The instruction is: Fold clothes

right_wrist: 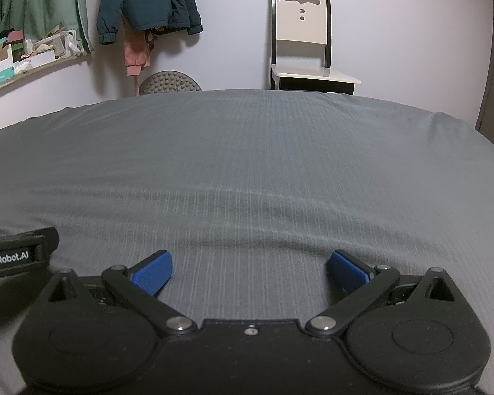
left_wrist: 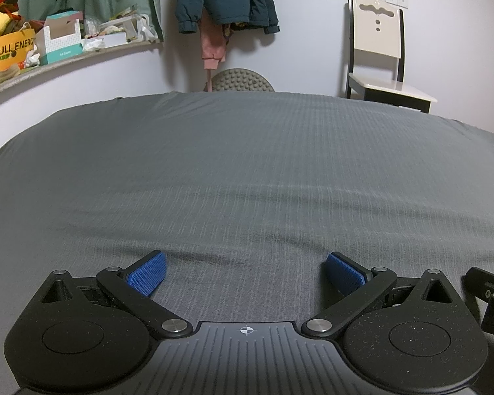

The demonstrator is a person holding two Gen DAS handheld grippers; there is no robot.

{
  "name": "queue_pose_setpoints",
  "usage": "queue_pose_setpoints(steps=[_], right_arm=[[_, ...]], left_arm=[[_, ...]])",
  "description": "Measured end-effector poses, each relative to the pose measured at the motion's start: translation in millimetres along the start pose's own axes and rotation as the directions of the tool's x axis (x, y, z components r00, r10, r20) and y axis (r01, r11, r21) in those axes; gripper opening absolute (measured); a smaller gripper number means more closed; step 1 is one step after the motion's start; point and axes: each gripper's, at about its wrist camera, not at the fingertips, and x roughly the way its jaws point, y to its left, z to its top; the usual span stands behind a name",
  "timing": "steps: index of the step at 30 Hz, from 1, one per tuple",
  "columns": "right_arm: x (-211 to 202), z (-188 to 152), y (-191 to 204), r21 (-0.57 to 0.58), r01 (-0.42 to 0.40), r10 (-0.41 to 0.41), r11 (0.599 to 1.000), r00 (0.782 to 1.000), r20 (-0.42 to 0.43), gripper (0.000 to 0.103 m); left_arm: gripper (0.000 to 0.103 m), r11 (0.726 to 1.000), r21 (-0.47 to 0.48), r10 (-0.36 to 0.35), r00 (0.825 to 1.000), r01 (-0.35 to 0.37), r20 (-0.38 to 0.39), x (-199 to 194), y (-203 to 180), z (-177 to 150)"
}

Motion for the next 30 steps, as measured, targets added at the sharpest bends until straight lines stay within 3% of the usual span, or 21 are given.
queue_pose_setpoints(steps=[25, 30], right_arm=[[1, 0, 2, 0.005, 0.004, -0.004, 1.0, 1.0, 0.001, 0.103], [-1, -1, -2, 0.011, -0.014, 0.014, 1.0, 1.0, 0.006, 0.103]], left_arm=[[0.103, 0.999, -0.028, 0.033, 0.999, -0.033, 0.002, 2, -6, -2], [0.103, 0.997, -0.056, 0.051, 0.998, -0.053, -0.031, -18, -5, 1]])
